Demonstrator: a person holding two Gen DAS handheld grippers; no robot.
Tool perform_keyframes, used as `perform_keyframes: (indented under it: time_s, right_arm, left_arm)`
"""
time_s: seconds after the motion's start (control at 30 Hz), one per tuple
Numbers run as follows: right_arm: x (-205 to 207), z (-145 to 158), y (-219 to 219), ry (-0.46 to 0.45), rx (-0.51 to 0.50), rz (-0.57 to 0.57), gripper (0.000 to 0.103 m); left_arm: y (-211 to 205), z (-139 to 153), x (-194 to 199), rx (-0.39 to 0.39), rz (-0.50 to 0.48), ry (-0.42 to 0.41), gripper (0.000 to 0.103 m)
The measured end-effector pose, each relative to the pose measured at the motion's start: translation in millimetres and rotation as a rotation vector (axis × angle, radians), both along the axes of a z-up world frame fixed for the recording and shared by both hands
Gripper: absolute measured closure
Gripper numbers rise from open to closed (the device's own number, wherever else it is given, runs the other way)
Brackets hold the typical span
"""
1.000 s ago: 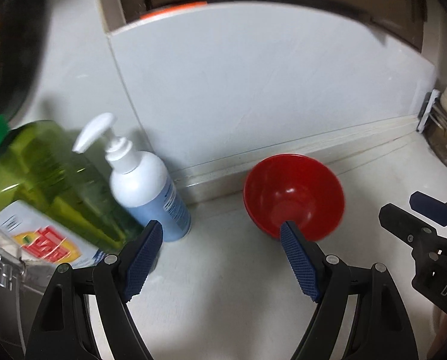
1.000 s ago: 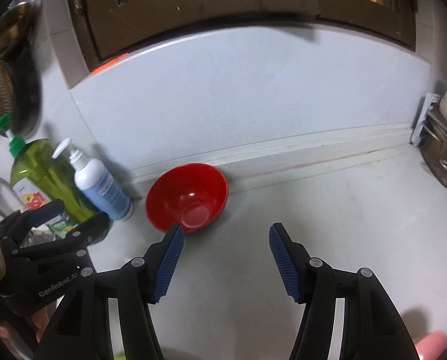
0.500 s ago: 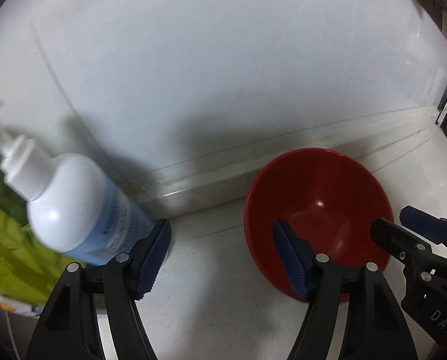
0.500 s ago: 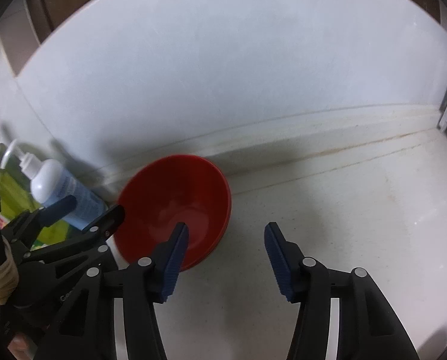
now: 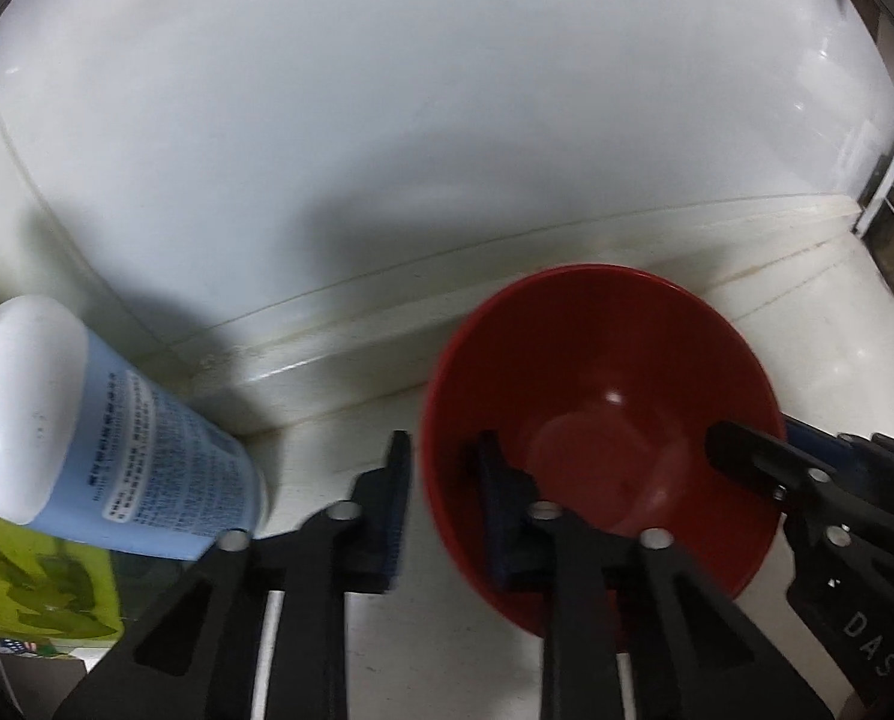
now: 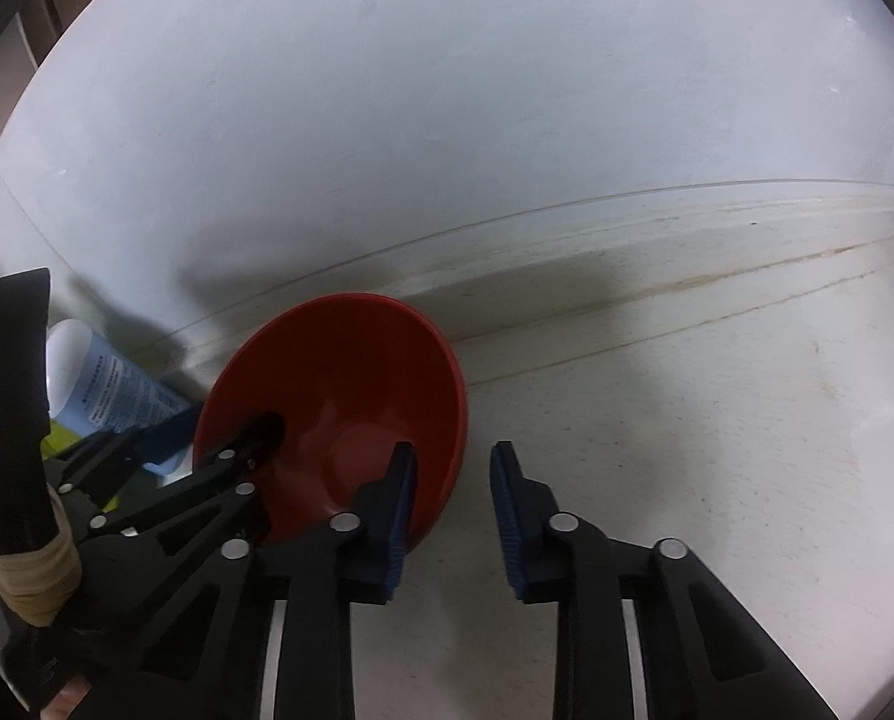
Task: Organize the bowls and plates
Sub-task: 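Close both grippers on the rim of the red bowl, then lift the red bowl with both grippers and carry it over the pink bowl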
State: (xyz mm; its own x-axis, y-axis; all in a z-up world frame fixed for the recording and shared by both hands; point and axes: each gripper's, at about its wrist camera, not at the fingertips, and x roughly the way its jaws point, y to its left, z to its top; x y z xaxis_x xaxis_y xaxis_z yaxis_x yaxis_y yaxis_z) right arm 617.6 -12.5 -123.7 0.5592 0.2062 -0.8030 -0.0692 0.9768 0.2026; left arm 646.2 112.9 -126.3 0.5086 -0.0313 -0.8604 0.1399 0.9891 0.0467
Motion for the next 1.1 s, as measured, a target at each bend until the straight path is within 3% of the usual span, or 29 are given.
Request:
perform_keyframes:
  time_s: [0.07, 0.63, 1.1]
  right_arm:
    - [1.3, -0.1, 0.8, 0.004, 0.007, 0.006, 0.085]
    - [-4.5, 6.4, -6.6, 0.034, 0.039, -0.035, 0.088]
    - [-56.1, 58.5, -6.5, -0.057, -0.017, -0.016, 0.088]
  left_arm:
    - [-2.1, 1.3, -1.2, 0.009, -0.002, -0.003, 0.088]
    - [9.9, 19.1, -17.5, -0.036, 0.012, -0.006, 0.089]
    - [7.2, 70.4, -83.0, -0.101, -0.003, -0.059, 0.089]
